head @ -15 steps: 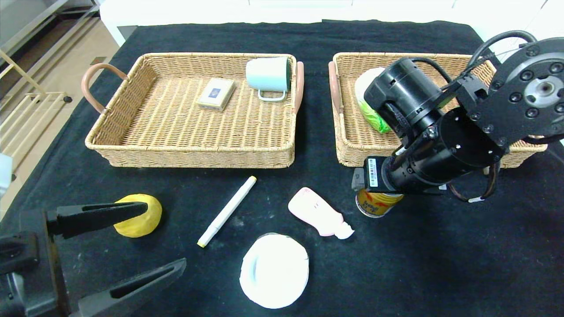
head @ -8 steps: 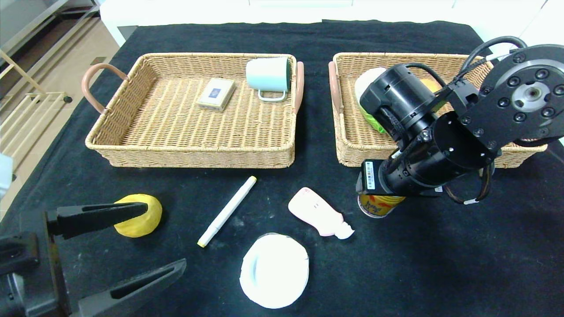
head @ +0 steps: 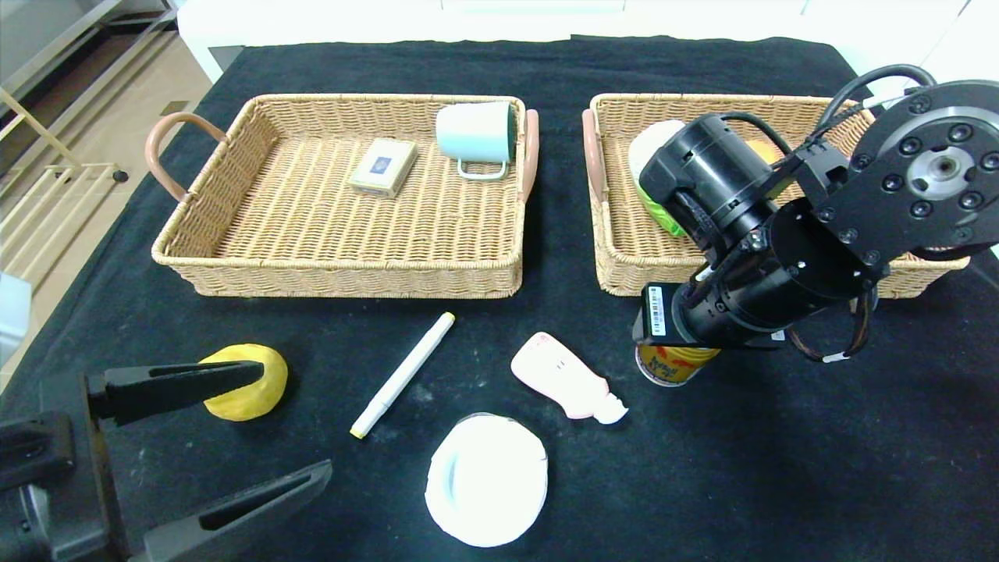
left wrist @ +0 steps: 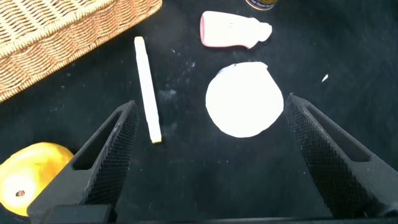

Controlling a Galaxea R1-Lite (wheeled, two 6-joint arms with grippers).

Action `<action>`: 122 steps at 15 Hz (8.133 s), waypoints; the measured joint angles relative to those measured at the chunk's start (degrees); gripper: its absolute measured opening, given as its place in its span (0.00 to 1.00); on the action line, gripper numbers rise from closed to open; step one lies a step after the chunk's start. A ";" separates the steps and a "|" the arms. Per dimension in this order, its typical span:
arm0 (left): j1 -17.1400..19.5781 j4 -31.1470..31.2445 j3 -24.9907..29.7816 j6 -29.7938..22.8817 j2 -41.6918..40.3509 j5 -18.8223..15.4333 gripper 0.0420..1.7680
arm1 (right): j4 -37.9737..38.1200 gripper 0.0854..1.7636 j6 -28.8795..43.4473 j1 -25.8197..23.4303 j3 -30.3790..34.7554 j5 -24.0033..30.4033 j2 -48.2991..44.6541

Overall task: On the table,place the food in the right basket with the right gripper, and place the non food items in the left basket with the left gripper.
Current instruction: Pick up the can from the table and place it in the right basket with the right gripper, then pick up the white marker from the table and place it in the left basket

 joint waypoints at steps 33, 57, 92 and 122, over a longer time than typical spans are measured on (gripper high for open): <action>-0.02 -0.09 -0.46 0.00 -0.55 0.02 0.97 | -7.16 0.68 -16.60 -12.04 -4.13 -3.50 -13.67; 0.09 -0.20 -0.28 0.09 -0.50 0.10 0.97 | -18.55 0.86 -18.86 -17.46 -3.91 -3.32 -7.34; -3.33 15.35 -14.06 1.43 4.11 20.74 0.97 | -81.13 0.96 -43.28 -7.72 76.92 33.15 -39.89; -5.73 26.87 -39.36 -1.46 43.22 32.78 0.97 | -81.10 0.97 -43.30 -12.79 75.50 35.22 -42.91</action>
